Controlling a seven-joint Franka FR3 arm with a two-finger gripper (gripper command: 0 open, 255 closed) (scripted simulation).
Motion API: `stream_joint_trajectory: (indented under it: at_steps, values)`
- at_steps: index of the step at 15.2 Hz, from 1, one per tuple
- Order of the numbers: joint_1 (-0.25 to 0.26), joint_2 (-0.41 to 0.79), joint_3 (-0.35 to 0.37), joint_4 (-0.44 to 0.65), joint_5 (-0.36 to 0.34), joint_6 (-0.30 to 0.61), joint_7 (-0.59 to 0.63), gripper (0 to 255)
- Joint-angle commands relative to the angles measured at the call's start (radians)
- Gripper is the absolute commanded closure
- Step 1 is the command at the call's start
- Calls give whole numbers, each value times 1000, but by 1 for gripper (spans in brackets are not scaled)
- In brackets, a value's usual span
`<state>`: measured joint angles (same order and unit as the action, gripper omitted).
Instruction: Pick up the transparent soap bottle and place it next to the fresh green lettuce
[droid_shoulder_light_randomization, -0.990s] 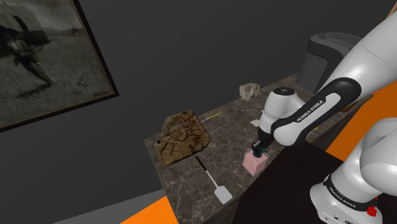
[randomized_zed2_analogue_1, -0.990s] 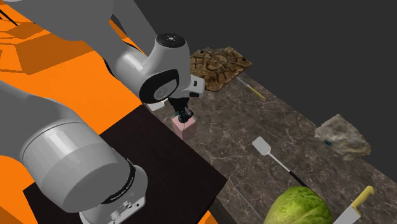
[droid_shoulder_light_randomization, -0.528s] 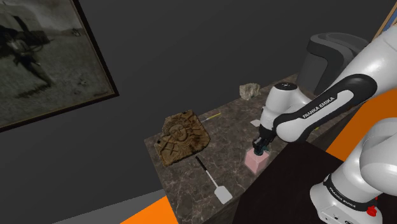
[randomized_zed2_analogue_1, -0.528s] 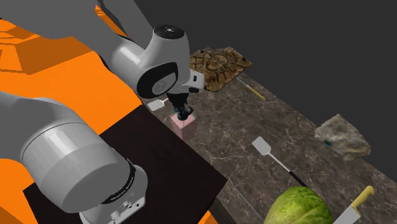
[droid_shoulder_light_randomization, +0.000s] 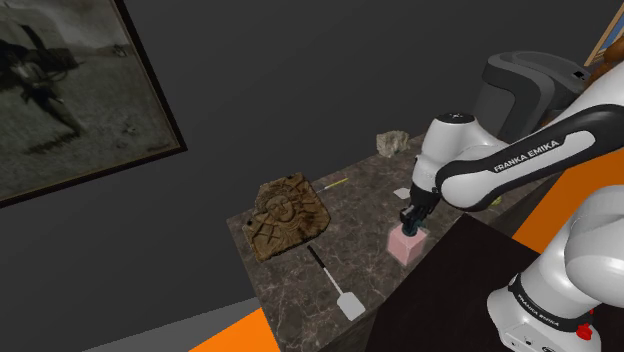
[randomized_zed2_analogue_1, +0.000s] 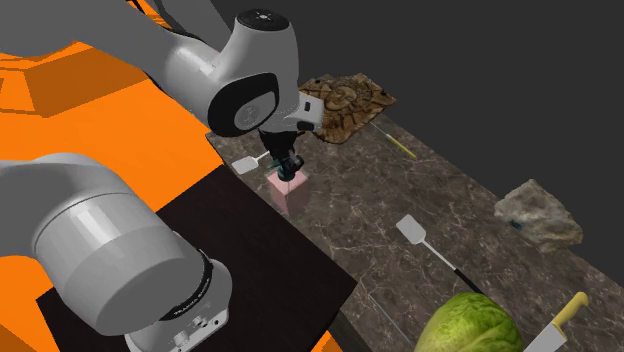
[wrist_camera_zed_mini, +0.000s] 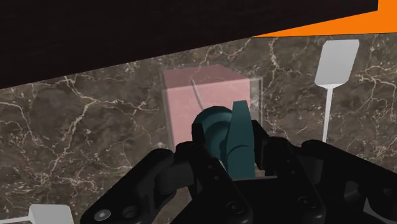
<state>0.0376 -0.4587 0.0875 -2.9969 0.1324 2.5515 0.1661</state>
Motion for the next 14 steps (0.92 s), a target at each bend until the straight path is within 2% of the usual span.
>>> stream_joint_trajectory:
  at_steps: [1, 14]
  values:
    - [1, -45, 2, 7, -2, -53, 7, 255]
    - [-8, -231, -6, 91, -22, -322, 20, 255]
